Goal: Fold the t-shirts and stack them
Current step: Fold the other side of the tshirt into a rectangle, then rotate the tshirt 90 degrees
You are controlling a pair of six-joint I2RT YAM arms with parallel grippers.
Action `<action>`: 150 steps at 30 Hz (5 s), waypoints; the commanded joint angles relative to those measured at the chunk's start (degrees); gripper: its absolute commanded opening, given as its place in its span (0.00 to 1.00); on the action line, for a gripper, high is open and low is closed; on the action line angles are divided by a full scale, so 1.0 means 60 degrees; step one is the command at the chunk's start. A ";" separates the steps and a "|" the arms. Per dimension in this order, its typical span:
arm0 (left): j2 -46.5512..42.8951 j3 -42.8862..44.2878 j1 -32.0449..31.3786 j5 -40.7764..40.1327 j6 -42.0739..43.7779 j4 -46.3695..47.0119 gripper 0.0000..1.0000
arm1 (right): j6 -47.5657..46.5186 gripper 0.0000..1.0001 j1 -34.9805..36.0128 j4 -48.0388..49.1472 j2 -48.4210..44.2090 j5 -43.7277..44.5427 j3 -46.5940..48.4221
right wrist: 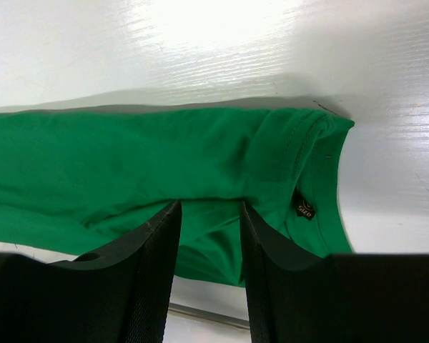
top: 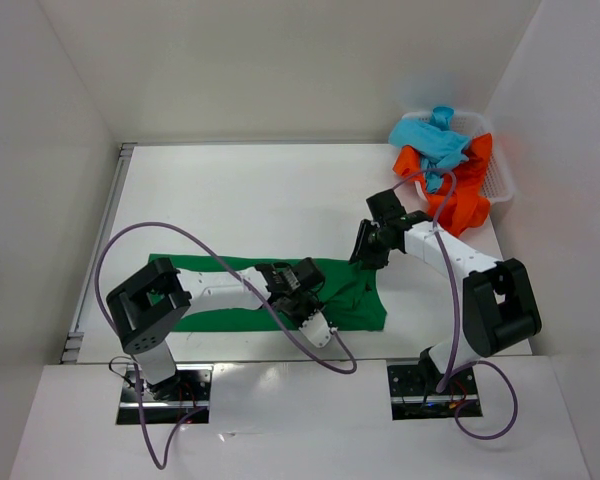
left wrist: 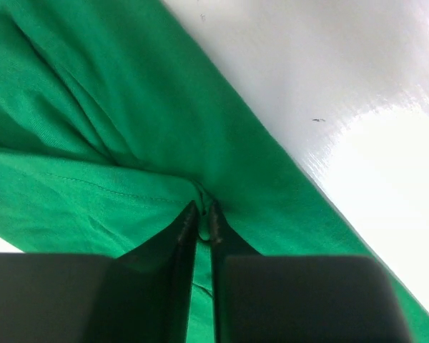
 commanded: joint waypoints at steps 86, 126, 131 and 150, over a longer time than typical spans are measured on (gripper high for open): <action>-0.0724 -0.0073 1.3350 0.0425 -0.5810 0.0459 0.91 | 0.6033 0.76 0.1947 -0.1856 -0.2737 0.1550 -0.3516; -0.0959 -0.0336 1.4449 0.0192 -0.6059 -0.2029 0.22 | -0.0732 0.00 0.0291 -0.1443 0.8263 0.4052 0.9164; -0.1060 -0.0234 1.3939 -0.0029 -0.6161 -0.2688 0.24 | -0.1510 0.00 0.0203 -0.2804 1.1200 0.5019 1.4082; -0.1265 -0.1245 1.0875 -0.0307 -0.6469 -0.3569 0.42 | -0.2331 1.00 -0.0895 -0.1984 1.2283 0.1840 1.9599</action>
